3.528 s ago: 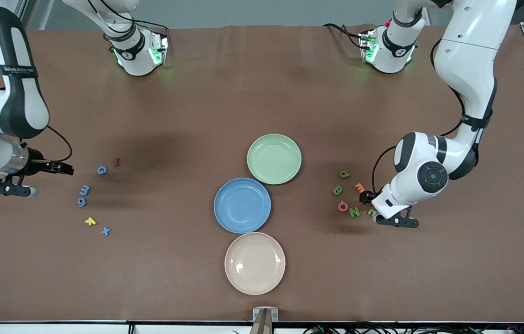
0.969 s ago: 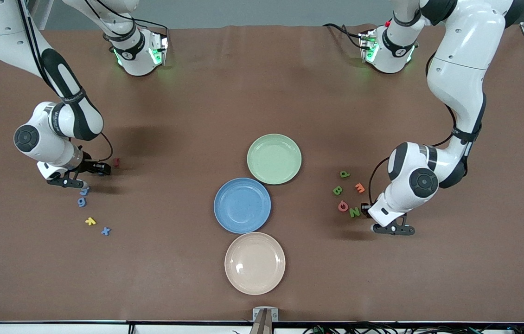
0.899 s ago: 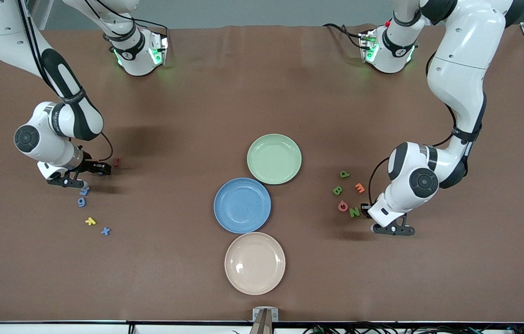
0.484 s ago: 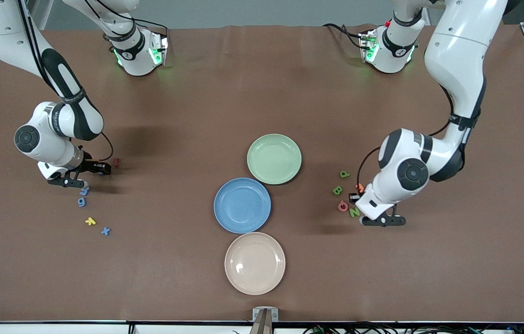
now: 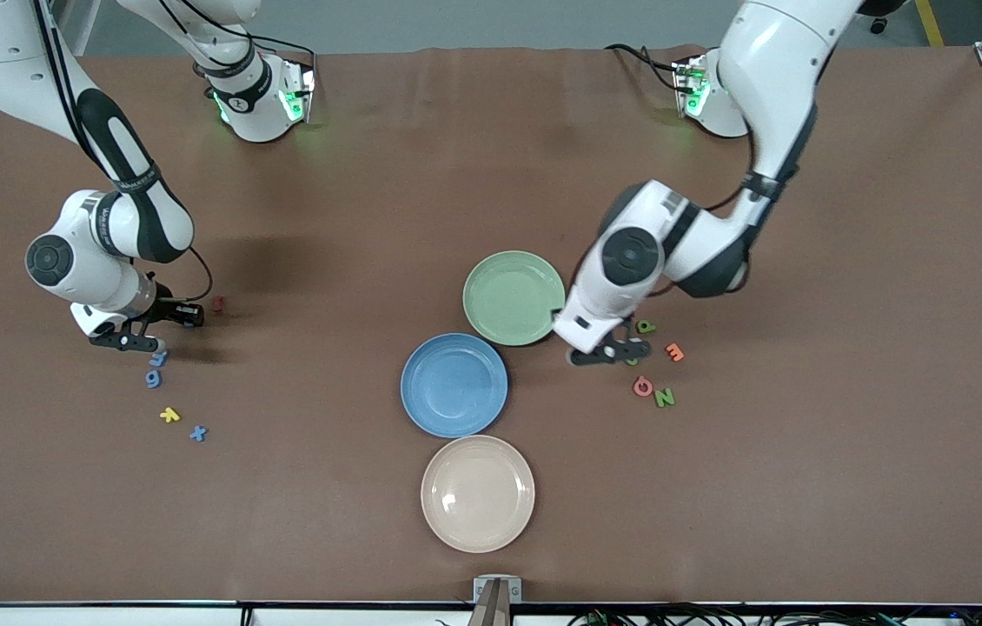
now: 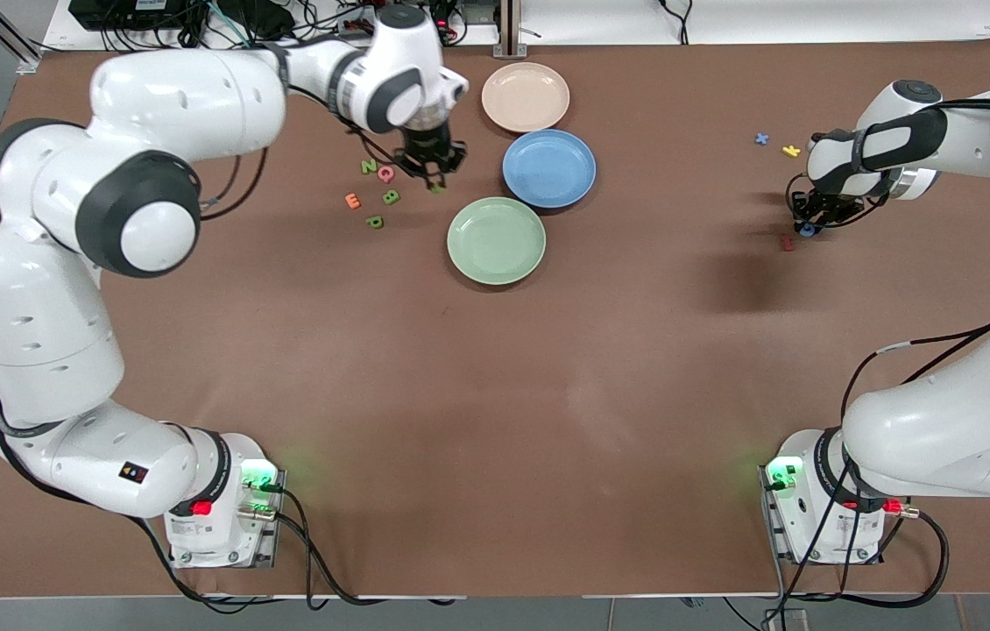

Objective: Sort letters by color into matching plates
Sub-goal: 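Carry the green letter to the green plate while the right gripper carries blue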

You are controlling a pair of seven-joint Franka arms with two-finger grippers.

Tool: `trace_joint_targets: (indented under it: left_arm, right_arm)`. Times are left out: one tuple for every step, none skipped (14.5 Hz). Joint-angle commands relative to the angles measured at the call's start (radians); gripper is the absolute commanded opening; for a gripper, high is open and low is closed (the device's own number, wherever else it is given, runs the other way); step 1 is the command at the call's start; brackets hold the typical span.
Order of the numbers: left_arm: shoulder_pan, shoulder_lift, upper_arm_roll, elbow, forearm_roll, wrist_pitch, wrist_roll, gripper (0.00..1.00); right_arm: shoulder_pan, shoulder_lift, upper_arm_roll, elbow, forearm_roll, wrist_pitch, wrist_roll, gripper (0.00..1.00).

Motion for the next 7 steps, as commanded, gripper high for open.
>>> trace_joint_targets:
  left_arm:
    - [-0.068, 0.022, 0.006, 0.016, 0.001, 0.001, -0.083, 0.13]
    - [-0.092, 0.036, 0.006, 0.017, -0.005, 0.007, -0.109, 0.13]
    - [-0.108, 0.048, 0.006, 0.019, -0.005, 0.021, -0.138, 0.13]
    - [-0.126, 0.06, 0.006, 0.02, -0.003, 0.038, -0.169, 0.13]
    - [-0.143, 0.074, 0.006, 0.022, 0.0, 0.053, -0.192, 0.13]
    - [-0.154, 0.083, 0.008, 0.022, 0.0, 0.059, -0.203, 0.13]
    - [-0.163, 0.086, 0.008, 0.02, 0.0, 0.059, -0.212, 0.13]
  right_arm:
    - [-0.006, -0.008, 0.007, -0.005, 0.009, -0.032, 0.004, 0.05]
    - [-0.005, -0.013, 0.007, 0.01, 0.007, -0.071, 0.003, 0.04]
    - [0.0, -0.018, 0.009, 0.033, 0.007, -0.118, 0.005, 0.04]
    - [0.0, -0.025, 0.009, 0.062, 0.007, -0.175, 0.005, 0.04]
    - [0.002, -0.031, 0.009, 0.09, 0.007, -0.225, 0.005, 0.04]
    - [0.009, -0.037, 0.01, 0.122, 0.009, -0.278, 0.008, 0.04]
    - [0.027, -0.042, 0.01, 0.149, 0.01, -0.321, 0.029, 0.04]
